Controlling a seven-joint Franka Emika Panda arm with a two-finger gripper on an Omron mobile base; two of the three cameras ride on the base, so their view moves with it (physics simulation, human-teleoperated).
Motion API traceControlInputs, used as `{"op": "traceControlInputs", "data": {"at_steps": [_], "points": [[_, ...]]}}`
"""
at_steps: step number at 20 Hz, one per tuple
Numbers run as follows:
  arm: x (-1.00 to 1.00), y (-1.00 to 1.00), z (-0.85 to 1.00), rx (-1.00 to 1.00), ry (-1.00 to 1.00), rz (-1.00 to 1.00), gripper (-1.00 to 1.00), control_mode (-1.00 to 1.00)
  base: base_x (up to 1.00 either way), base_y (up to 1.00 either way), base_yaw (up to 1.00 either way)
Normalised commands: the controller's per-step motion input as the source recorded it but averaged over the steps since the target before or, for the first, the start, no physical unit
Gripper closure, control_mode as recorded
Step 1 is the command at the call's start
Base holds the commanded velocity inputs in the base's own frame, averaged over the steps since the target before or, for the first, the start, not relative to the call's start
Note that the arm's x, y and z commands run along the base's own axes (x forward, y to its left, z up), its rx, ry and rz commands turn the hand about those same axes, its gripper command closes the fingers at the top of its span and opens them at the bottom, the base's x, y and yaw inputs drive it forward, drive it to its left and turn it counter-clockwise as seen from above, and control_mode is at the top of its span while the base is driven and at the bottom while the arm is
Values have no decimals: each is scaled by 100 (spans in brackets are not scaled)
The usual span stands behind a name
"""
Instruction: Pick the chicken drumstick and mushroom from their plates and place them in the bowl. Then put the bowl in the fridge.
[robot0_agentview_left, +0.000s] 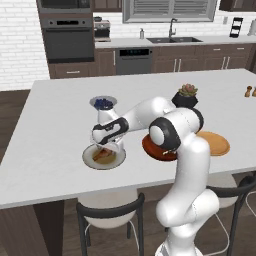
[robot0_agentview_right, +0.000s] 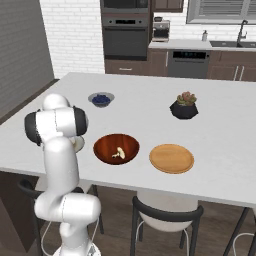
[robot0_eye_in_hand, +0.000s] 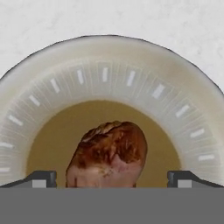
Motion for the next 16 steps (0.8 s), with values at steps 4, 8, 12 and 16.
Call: {"op": "traceControlInputs", "data": {"at_steps": [4, 8, 12, 16], "points": [[0, 0, -15, 0, 0, 0, -100, -100, 0, 0, 0], [0, 0, -26, 0, 0, 0, -100, -100, 0, 0, 0], [0, 0, -15, 0, 0, 0, 100, -100, 0, 0, 0], [0, 0, 0, 0, 0, 0, 100, -100, 0, 0, 0]]}}
